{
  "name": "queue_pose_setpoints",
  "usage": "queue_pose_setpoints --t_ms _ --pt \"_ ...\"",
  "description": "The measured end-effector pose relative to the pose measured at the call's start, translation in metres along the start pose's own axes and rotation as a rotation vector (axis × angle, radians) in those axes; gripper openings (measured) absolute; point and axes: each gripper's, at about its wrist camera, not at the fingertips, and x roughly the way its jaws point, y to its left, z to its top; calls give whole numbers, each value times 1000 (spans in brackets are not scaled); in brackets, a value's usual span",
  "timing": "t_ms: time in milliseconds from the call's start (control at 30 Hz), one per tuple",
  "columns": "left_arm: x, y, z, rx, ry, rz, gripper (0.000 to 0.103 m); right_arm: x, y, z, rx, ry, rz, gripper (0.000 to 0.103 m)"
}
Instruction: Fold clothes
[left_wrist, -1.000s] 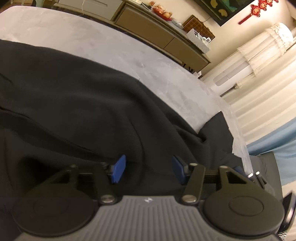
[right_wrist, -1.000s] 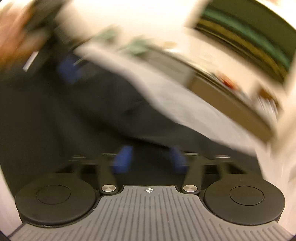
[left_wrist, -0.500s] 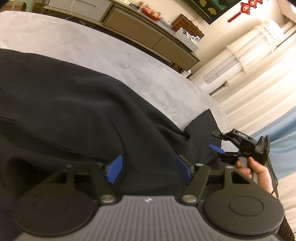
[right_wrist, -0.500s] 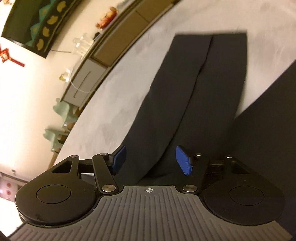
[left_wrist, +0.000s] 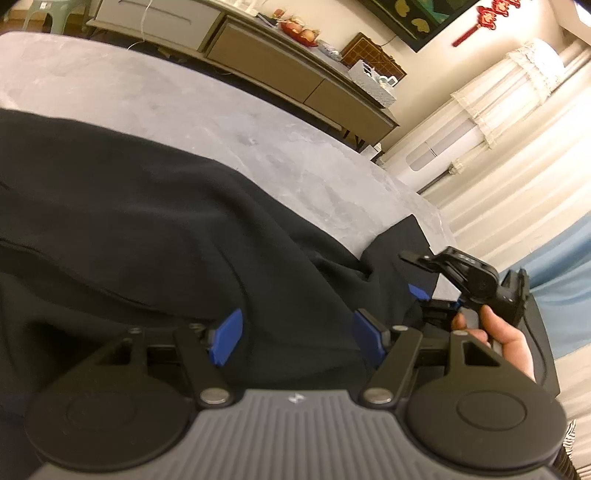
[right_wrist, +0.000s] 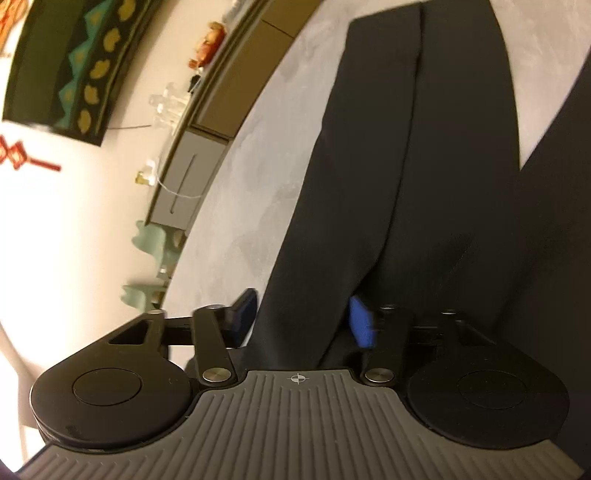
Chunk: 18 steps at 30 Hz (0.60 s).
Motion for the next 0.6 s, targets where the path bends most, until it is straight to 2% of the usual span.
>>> queue_pose_setpoints --t_ms 33,67,100,200,300,367,433,500,600 --pt "0 -1 0 5 -1 3 68 3 2 2 -19 -10 -14 39" --pt "0 -2 -1 9 -2 5 68 8 5 9 -43 -24 -30 26" --pt "0 -2 -1 10 -4 9 68 12 7 15 -70 -36 -48 0" --pt "-4 1 1 -6 -17 24 68 3 19 23 -164 -96 -74 0" --pt "-12 4 3 -23 -38 25 68 -52 50 9 -306 -218 -9 0" --pt "-21 5 4 -34 -59 15 68 -111 66 -24 -436 -310 35 0" --pt "-28 3 4 -38 -78 1 68 -161 67 -65 -546 -364 40 0" --pt "-32 -1 2 -33 -85 -11 69 -192 52 -102 -602 -360 21 0" --pt "-28 -14 -10 -8 -74 -33 72 -195 9 -132 -557 -281 -36 0"
